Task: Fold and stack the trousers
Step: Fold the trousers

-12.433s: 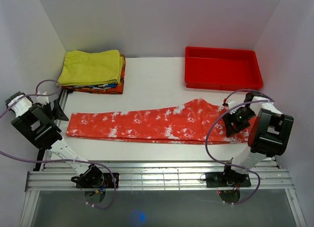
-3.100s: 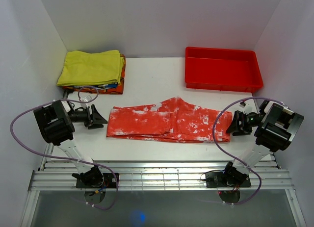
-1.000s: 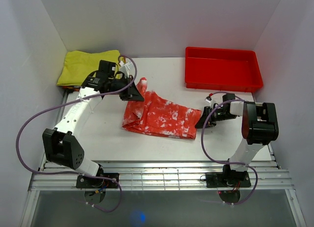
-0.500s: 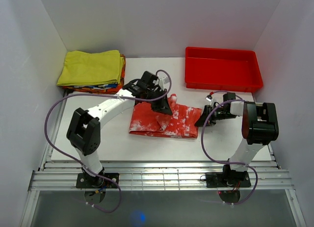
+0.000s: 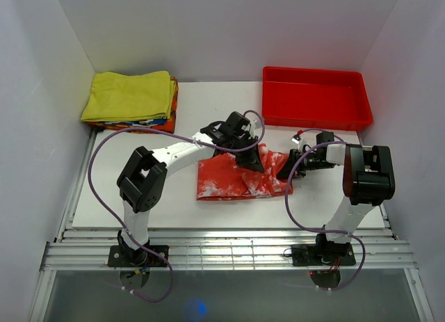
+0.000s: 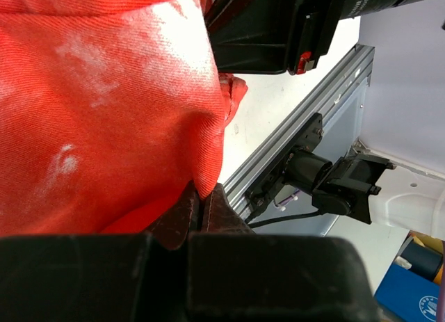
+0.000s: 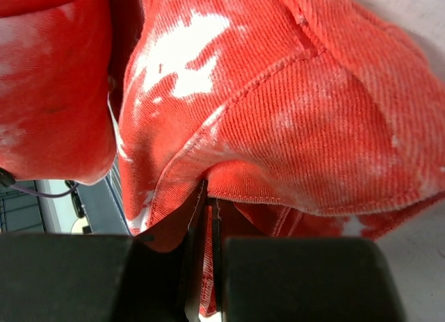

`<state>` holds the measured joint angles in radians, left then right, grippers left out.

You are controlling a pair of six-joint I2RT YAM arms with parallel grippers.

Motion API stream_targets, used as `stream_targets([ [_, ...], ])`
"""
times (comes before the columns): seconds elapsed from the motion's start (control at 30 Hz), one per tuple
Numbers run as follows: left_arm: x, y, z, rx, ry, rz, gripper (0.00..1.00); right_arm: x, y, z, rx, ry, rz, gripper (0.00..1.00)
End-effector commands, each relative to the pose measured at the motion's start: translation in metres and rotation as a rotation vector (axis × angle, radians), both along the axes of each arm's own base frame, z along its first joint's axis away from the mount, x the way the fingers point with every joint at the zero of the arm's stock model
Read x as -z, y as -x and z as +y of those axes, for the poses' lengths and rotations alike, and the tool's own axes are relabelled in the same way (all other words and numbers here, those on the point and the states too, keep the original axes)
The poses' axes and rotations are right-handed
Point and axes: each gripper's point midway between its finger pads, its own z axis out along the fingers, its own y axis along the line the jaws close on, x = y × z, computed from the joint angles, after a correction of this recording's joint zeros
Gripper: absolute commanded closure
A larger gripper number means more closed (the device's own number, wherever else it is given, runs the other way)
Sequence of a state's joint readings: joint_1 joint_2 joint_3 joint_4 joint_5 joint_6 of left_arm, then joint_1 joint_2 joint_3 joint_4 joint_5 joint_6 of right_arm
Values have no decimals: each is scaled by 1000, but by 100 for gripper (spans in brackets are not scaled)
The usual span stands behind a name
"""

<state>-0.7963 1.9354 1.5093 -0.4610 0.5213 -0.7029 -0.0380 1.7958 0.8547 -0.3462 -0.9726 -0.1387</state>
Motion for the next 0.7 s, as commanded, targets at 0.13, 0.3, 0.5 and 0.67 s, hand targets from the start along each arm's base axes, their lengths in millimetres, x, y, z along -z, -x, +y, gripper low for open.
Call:
stream_targets([
  [0.13, -30, -10, 13, -43, 51, -49, 100, -16, -1, -24, -27, 84, -68, 87],
  [0.3, -18, -10, 41, -72, 8, -40, 100, -35, -22, -69, 31, 172, -113, 87],
  [0.5, -18, -18, 48, -83, -4, -52, 100, -83, -27, -69, 42, 90, -169, 84],
  [0.67, -22, -24, 49, -92, -1, -63, 100, -92, -6, -19, -42, -95, -114, 78],
])
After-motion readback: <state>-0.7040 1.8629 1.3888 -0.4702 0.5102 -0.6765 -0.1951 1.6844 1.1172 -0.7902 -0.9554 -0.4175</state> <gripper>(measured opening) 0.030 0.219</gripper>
